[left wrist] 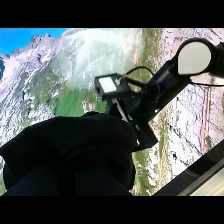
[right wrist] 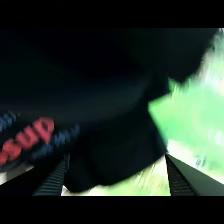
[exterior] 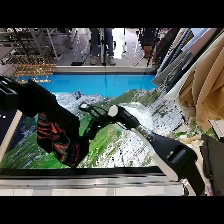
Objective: Fold the clothes and pants, and hang the long-sleeved shirts on hangers.
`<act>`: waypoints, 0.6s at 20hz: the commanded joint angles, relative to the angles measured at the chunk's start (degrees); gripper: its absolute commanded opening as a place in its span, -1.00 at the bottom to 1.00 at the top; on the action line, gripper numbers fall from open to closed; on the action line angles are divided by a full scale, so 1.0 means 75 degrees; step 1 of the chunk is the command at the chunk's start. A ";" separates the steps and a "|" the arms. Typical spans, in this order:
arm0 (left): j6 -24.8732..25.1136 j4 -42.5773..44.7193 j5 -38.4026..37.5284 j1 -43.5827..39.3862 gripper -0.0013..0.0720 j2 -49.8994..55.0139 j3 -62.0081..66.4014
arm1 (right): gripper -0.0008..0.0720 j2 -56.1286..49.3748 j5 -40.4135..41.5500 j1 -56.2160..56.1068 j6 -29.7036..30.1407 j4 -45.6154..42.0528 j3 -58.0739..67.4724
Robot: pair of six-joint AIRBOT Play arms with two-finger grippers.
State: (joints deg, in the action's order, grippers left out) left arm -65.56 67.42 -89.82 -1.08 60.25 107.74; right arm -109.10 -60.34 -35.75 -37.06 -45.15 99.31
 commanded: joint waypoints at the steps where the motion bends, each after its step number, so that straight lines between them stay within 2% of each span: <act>1: 0.0000 0.0000 -0.0006 0.0009 -0.93 0.0006 0.0006 | 0.91 -0.0137 0.1346 -0.0772 0.0443 -0.0676 0.0425; 2: 0.0000 0.0000 -0.0026 0.0009 -0.93 0.0006 0.0006 | 0.83 -0.0137 0.2189 -0.0921 0.0227 -0.0667 0.0425; 3: 0.0000 0.0000 -0.0105 0.0009 -0.93 0.0006 0.0006 | 0.58 -0.0137 0.2999 -0.1032 -0.0029 -0.0667 0.0425; 4: 0.0000 0.0003 -0.0219 0.0009 -0.93 0.0006 0.0006 | 0.11 -0.0125 0.3488 -0.1102 -0.0204 -0.0688 0.0425; 5: 0.0000 0.0006 -0.0356 0.0009 -0.93 0.0003 0.0006 | -0.71 -0.0082 0.3427 -0.1096 -0.0414 -0.0901 0.0425; 6: 0.0000 0.0003 -0.0428 0.0009 -0.93 0.0003 0.0006 | -0.88 0.0023 0.2993 -0.1026 -0.0874 -0.1547 0.0425; 7: 0.0000 0.0006 -0.0437 0.0009 -0.93 0.0003 0.0006 | -0.93 0.0187 0.2398 -0.0933 -0.1542 -0.2515 0.0425; 9: 0.0000 0.0143 -0.0341 0.0009 -0.93 0.0006 0.0006 | -0.93 0.0749 0.0495 -0.0600 -0.2847 -0.4683 0.0428; 10: 0.0000 0.0236 -0.0230 0.0012 -0.93 0.0006 0.0006 | -0.93 0.1160 -0.0729 -0.0364 -0.3133 -0.5316 0.0455; 12: -0.0006 0.0341 0.0373 0.0012 -0.93 0.0006 0.0006 | -0.93 0.2040 -0.2876 0.0117 -0.3348 -0.5630 0.0685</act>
State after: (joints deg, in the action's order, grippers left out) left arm -65.58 68.71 -90.96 -1.06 60.25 107.74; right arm -100.90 -60.34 -38.52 -54.52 -75.18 103.09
